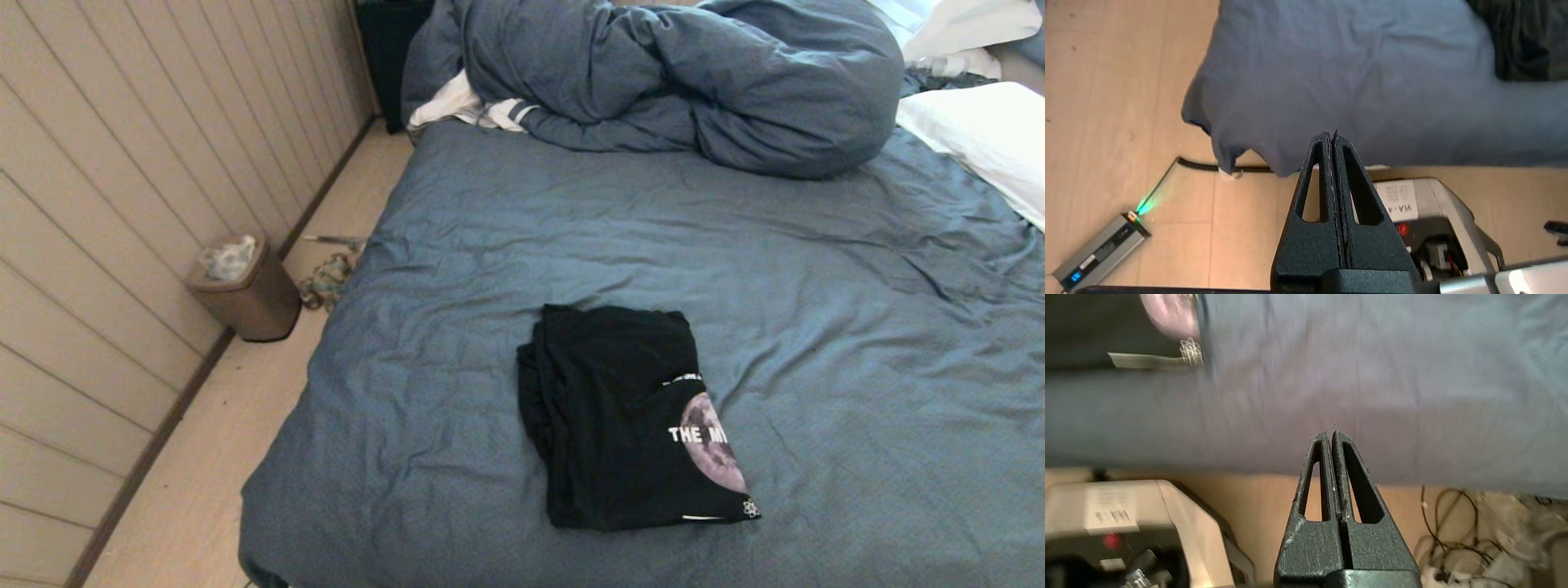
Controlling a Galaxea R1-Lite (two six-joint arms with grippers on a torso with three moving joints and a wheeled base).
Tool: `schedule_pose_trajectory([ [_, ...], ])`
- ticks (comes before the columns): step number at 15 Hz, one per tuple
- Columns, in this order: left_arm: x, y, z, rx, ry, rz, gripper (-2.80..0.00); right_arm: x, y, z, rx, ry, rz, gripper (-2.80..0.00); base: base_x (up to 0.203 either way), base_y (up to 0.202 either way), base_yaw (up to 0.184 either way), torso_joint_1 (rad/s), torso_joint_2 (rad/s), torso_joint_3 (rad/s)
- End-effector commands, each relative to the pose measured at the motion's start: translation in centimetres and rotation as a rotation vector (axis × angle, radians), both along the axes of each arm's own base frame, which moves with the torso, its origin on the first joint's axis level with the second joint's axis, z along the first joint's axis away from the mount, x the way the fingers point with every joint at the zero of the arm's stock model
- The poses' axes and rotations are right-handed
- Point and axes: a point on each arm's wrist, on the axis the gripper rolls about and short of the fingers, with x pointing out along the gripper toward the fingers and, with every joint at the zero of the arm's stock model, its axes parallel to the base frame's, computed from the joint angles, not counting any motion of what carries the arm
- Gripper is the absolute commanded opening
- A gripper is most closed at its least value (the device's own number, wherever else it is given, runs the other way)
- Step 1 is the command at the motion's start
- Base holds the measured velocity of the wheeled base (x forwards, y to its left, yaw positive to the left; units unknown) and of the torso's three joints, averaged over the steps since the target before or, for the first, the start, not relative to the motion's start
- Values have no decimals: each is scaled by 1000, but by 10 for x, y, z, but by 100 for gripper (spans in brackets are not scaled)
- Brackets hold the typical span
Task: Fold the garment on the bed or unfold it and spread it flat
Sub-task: Unford the black T-shirt
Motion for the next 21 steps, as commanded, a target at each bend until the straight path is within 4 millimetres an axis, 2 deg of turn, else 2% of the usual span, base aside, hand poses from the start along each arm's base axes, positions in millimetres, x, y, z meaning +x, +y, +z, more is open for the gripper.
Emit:
schedule_pose_trajectory([
  [1, 1, 0, -3, -1, 19, -12, -280, 0, 0, -6, -12, 24, -22, -280, 0, 0, 0, 0, 0, 0],
  [4, 0, 0, -3, 5, 11, -38, -280, -1, 3, -8, -62, 41, -114, -280, 0, 0, 0, 0, 0, 0],
  [6, 2, 0, -3, 58, -43, -60, -280, 0, 3, -12, -46, 36, -61, -280, 0, 0, 0, 0, 0, 0],
  [9, 7, 0, -6, 81, -155, -17, -280, -6, 4, -14, 14, -91, -15, -280, 0, 0, 0, 0, 0, 0],
  [12, 6, 1, -9, 81, -122, -3, -280, -21, 5, -20, 25, -196, 67, -280, 0, 0, 0, 0, 0, 0],
  [16, 6, 1, -9, 85, -120, 7, -280, -22, 6, -22, 33, -194, 84, -280, 0, 0, 0, 0, 0, 0],
  [17, 6, 1, -9, 90, -118, 54, -280, -22, 6, -22, 34, -194, 82, -280, 0, 0, 0, 0, 0, 0],
  [19, 1, 1, -10, 104, -170, 164, -280, -22, 6, -22, 36, -193, 83, -280, 0, 0, 0, 0, 0, 0],
  [21, -12, 1, -12, 101, -290, 187, -280, -22, 6, -22, 40, -195, 81, -280, 0, 0, 0, 0, 0, 0],
])
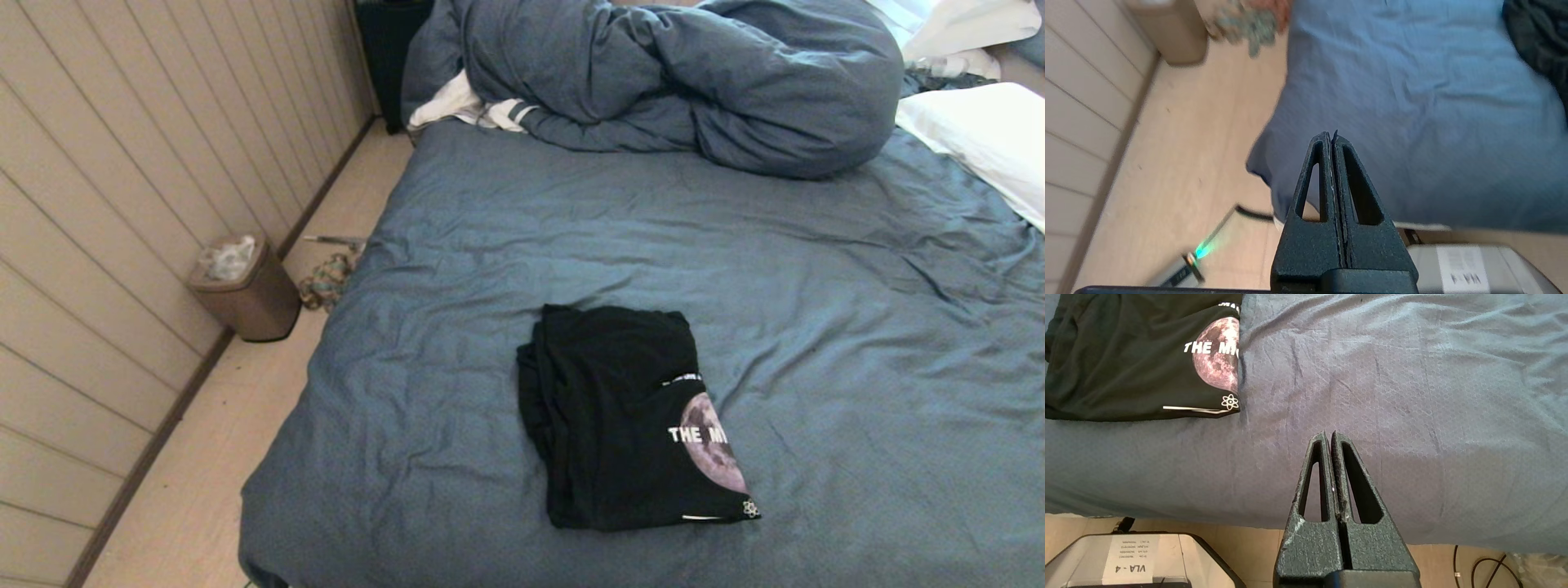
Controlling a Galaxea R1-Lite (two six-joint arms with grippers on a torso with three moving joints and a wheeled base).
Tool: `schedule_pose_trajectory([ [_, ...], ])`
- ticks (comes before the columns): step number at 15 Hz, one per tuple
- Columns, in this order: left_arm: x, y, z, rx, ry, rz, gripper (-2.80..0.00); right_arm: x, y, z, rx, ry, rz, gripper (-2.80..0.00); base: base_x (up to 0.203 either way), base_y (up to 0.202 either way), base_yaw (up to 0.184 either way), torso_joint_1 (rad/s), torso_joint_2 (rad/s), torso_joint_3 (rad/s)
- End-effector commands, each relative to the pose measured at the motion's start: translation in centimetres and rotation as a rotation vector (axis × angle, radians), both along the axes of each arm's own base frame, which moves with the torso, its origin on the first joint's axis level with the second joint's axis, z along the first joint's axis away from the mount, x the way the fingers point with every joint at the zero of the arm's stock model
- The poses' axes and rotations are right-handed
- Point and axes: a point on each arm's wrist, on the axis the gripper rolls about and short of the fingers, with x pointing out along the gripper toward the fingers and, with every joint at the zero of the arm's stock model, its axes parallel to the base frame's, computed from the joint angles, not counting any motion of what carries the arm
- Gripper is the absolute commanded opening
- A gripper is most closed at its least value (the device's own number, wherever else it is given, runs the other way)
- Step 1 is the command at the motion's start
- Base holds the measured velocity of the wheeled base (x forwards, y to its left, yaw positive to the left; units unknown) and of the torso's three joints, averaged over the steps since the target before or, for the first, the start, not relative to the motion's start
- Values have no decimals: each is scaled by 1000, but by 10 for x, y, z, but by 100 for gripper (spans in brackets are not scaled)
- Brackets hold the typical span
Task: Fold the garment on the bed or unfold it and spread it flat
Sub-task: Unford the black T-shirt
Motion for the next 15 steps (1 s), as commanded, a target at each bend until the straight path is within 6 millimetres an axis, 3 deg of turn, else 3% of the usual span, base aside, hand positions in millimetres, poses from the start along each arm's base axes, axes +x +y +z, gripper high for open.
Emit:
schedule_pose_trajectory([
  [1, -11, 0, -9, 1, -108, 21, -280, 0, 0, -1, 9, 6, -2, -280, 0, 0, 0, 0, 0, 0],
  [6, -12, 0, -10, -15, -116, 33, -280, 3, -1, 1, 97, -61, -42, -280, 0, 0, 0, 0, 0, 0],
  [9, -10, 0, -11, 47, -144, 25, -280, 10, 0, 5, -100, -224, 13, -280, 0, 0, 0, 0, 0, 0],
  [12, -10, 0, -10, 30, -150, 26, -280, 11, 2, -9, -21, -100, 78, -280, 0, 0, 0, 0, 0, 0],
  [15, -10, 0, -10, 16, -150, 26, -280, 11, 2, -8, -8, -116, 76, -280, 0, 0, 0, 0, 0, 0],
])
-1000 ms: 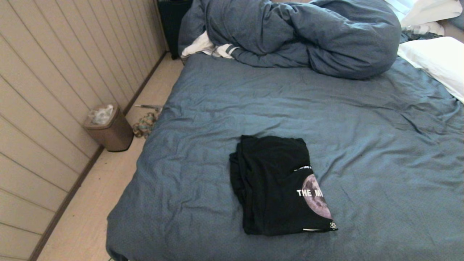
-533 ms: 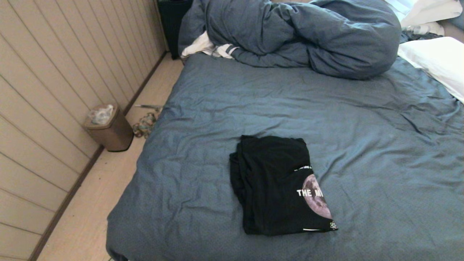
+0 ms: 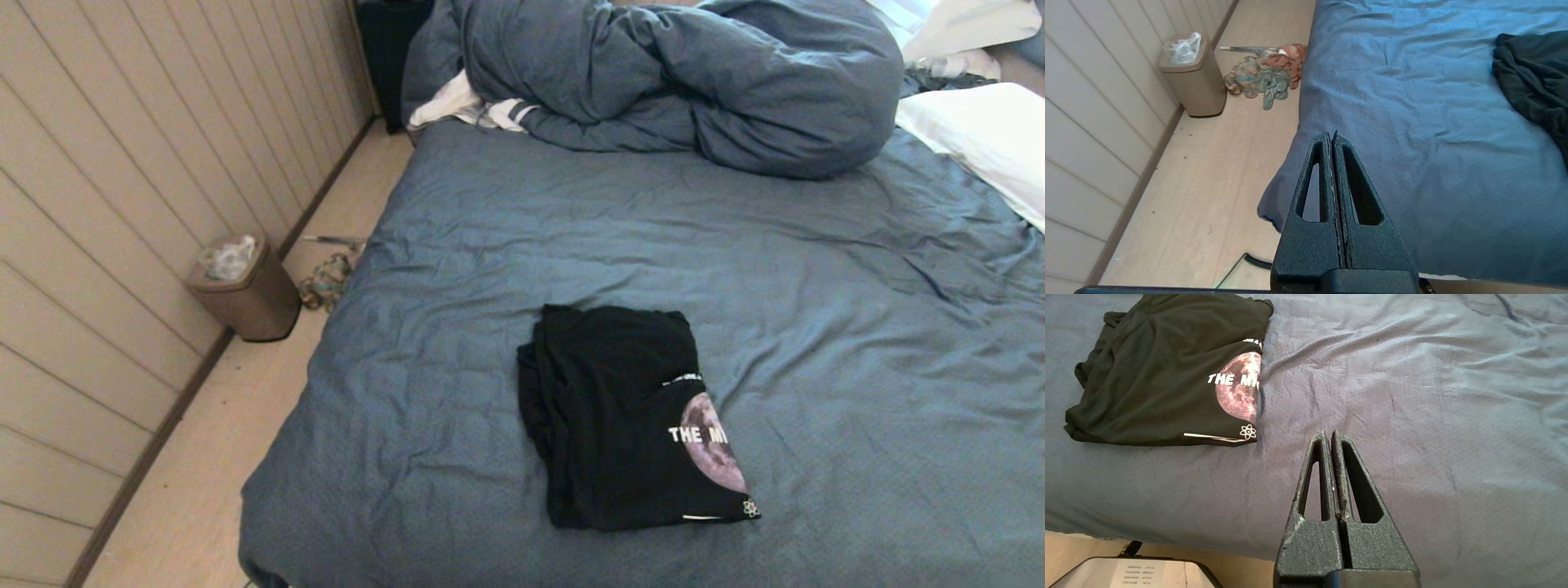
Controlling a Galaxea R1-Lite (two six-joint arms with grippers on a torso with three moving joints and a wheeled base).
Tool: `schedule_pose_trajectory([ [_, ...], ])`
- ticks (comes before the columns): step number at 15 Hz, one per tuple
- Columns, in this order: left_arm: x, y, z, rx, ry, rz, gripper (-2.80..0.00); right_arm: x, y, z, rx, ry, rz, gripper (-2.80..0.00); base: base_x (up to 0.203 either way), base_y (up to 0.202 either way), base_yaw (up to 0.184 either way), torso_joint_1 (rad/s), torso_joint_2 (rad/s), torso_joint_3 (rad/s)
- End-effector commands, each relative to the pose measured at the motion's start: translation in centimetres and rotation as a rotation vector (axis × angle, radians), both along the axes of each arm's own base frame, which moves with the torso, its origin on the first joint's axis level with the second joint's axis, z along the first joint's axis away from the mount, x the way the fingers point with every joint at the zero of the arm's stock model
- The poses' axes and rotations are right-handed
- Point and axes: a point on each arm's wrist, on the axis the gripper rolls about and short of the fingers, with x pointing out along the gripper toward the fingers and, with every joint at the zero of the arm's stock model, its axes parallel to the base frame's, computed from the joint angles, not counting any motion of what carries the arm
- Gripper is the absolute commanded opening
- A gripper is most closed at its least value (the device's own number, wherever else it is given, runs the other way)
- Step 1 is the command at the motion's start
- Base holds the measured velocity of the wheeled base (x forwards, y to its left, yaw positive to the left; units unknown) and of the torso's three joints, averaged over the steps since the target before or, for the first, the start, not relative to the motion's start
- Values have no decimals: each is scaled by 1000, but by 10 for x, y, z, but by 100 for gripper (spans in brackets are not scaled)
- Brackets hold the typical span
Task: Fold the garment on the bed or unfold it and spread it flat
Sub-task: Unford the black T-shirt
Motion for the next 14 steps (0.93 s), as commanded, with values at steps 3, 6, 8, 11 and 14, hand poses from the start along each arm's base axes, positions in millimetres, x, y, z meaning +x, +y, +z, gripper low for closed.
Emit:
schedule_pose_trajectory([
  [3, 3, 0, -11, -3, 35, 0, -280, 0, 0, -1, 14, 9, -12, -280, 0, 0, 0, 0, 0, 0],
  [6, 3, 0, -11, -8, 35, 0, -280, 0, 0, -1, 14, 9, -13, -280, 0, 0, 0, 0, 0, 0],
  [8, 3, 0, -11, -3, 35, 0, -280, 0, 0, -1, 14, 7, -11, -280, 0, 0, 0, 0, 0, 0],
  [11, 3, 0, -11, -3, 33, -2, -280, 0, 0, -1, 14, 7, -11, -280, 0, 0, 0, 0, 0, 0],
  [14, 3, 0, -11, -5, 33, -3, -280, 0, 0, 0, 6, 4, -10, -280, 0, 0, 0, 0, 0, 0],
])
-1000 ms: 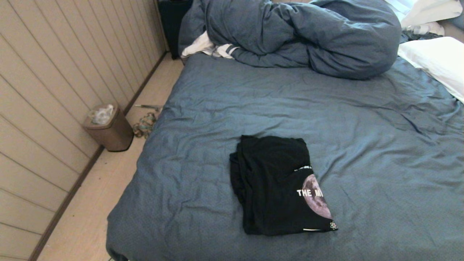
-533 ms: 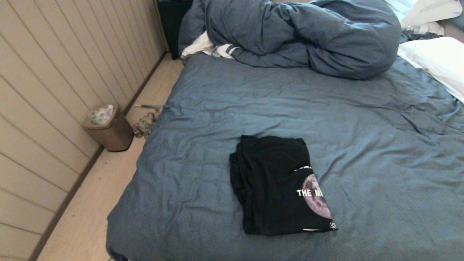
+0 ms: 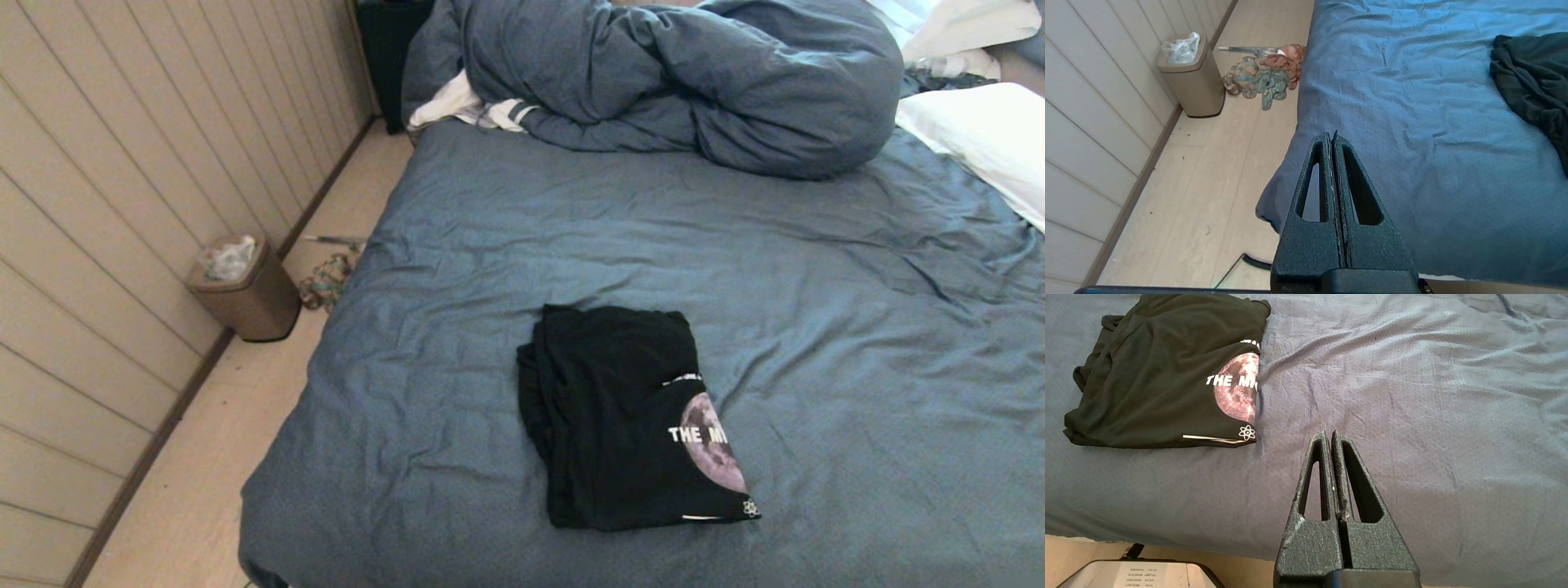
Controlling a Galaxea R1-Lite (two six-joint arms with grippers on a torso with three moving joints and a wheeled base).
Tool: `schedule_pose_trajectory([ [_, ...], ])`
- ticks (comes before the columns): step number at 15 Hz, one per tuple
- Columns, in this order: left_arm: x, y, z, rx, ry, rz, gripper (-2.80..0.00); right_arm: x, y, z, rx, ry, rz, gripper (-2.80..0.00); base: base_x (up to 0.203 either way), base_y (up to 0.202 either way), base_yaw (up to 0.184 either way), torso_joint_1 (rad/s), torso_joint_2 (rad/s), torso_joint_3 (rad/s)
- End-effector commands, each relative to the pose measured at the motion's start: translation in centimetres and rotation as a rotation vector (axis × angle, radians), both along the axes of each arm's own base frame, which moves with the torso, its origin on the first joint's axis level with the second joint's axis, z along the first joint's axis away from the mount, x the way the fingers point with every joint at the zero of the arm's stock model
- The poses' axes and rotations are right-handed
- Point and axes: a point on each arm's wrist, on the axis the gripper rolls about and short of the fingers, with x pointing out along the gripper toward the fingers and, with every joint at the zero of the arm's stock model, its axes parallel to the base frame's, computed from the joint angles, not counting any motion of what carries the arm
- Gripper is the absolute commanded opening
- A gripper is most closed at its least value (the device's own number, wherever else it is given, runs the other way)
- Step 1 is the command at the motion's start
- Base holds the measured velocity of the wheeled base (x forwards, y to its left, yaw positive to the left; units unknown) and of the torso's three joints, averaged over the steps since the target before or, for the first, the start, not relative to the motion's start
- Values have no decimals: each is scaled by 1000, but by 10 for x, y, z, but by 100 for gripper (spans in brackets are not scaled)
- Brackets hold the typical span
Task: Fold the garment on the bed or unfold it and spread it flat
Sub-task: Unford the black T-shirt
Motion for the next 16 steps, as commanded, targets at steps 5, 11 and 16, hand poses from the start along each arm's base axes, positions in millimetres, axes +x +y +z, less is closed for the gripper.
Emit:
schedule_pose_trajectory([
  [5, 3, 0, -10, -1, 35, -1, -280, -7, 0, 45, -9, 60, 13, -280, 0, 0, 0, 0, 0, 0],
  [11, 1, 0, 54, 58, 136, -10, -280, 61, 3, 166, 35, 228, 74, -280, 0, 0, 0, 0, 0, 0],
  [16, 98, -6, 142, 2, 416, -178, -280, 198, 28, 215, 117, 416, 177, -280, 0, 0, 0, 0, 0, 0],
])
